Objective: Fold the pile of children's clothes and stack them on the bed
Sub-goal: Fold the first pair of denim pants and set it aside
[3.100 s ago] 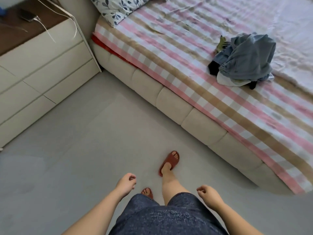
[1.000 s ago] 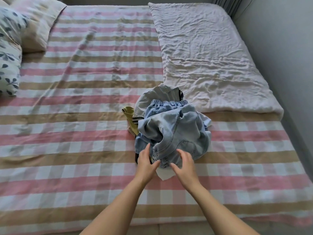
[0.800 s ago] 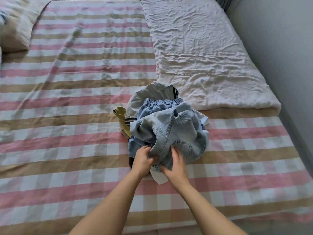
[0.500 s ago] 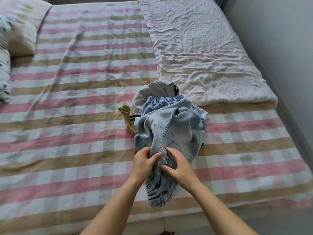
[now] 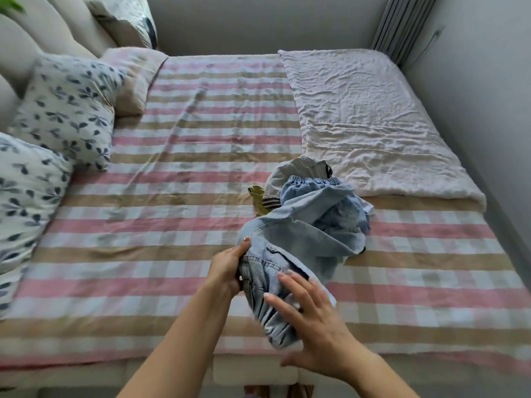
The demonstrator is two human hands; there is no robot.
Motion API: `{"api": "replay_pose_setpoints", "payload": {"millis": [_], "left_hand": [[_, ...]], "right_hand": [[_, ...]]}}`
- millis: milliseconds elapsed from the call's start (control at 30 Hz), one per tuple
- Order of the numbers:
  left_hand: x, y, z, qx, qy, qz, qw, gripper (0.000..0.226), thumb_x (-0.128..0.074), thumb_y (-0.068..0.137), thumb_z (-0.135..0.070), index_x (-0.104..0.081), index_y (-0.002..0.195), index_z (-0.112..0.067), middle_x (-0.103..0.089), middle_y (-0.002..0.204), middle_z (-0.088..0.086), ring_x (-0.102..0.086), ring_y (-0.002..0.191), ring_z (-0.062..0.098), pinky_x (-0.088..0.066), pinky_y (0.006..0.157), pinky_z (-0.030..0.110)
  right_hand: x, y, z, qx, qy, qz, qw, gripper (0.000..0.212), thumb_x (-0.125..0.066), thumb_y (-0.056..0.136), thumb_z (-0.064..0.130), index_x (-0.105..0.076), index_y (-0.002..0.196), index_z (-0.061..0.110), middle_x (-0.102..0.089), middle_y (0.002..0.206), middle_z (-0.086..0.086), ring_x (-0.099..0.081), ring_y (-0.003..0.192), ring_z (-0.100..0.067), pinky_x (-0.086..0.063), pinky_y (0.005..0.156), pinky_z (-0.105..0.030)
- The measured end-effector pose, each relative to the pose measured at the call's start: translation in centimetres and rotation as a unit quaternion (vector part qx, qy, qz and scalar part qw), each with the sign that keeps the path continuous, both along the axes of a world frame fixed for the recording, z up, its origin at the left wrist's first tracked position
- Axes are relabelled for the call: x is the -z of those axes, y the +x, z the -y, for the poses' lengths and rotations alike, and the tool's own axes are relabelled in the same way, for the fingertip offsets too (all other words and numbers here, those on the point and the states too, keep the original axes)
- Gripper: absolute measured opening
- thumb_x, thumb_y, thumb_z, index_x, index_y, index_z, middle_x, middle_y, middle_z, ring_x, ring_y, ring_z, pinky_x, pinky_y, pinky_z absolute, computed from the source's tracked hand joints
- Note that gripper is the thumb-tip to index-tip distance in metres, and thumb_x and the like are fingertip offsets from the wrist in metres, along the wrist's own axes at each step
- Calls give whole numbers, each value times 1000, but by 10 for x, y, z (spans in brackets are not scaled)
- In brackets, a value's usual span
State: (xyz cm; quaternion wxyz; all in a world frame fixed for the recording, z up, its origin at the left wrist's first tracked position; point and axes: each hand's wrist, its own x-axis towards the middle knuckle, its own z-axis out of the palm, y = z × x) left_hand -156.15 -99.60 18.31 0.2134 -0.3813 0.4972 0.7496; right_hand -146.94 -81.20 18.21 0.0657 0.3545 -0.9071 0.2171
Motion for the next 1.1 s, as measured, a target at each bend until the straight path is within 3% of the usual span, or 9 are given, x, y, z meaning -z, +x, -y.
{"api": "replay_pose_setpoints", "payload": {"millis": [133,233,300,467,567,700,833,967,1100], "left_hand": [[-8,11,-1,17,-10,2,1000,25,-58,89,-29,-62,95,-5,-68,89,13,-64,82,29,-52,67,40],[-7,20,-2,43,-26,-60,997,14,-53,92,-24,-60,88,-13,-65,75,0,-59,67,14,-46,54,25],[-5,29,-4,87,-24,-102,991,13,-52,92,-20,-59,101,-15,-65,86,-2,-59,78,12,-45,66,25],[16,64,-15,218,-108,-230,942,64,-76,73,-28,-45,129,-23,-52,126,-6,-49,116,7,-42,97,31],[41,91,-28,250,-234,-295,892,89,-85,61,-23,-37,136,-23,-45,133,-10,-42,122,3,-35,103,24],[63,112,-47,253,-313,-303,864,99,-79,54,-45,-35,139,-17,-44,137,-3,-40,128,13,-37,106,40],[78,115,-53,258,-349,-319,842,92,-83,63,-23,-34,140,-12,-42,138,-3,-38,128,12,-34,108,33],[71,107,-50,147,-370,-319,860,27,-69,80,-7,-64,105,-17,-68,94,-4,-64,87,15,-50,72,31],[32,72,-35,2,-325,-321,890,24,-62,84,0,-59,82,-23,-64,77,-3,-60,69,4,-45,57,12]], "right_hand": [[7,3,13,96,-190,22,977,45,-70,77,14,-60,120,19,-51,132,-8,-48,123,-20,-45,99,-37],[-3,-8,13,188,-388,219,875,37,-66,80,-2,-64,109,21,-63,117,3,-57,112,-6,-45,93,-22],[-10,-18,8,232,-447,276,819,31,-64,82,-3,-65,98,23,-68,99,11,-62,94,4,-44,81,-10],[0,-28,-1,271,-433,336,791,19,-66,82,2,-64,87,21,-68,86,4,-62,80,-5,-48,76,-16],[6,-29,-5,299,-457,343,764,15,-66,83,5,-63,86,20,-68,84,3,-63,79,-8,-50,72,-14],[7,-35,-12,326,-483,347,735,10,-66,83,9,-64,86,18,-69,86,-1,-64,83,-16,-52,77,-24],[2,-44,-19,352,-504,348,708,6,-67,83,13,-65,83,18,-69,88,-7,-64,89,-26,-52,84,-38],[-5,-53,-34,345,-504,343,714,4,-68,82,14,-66,85,14,-70,89,-9,-65,89,-27,-52,87,-42],[-20,-62,-56,339,-473,312,751,13,-70,80,17,-63,91,14,-69,92,-10,-64,88,-25,-51,86,-40]]}}
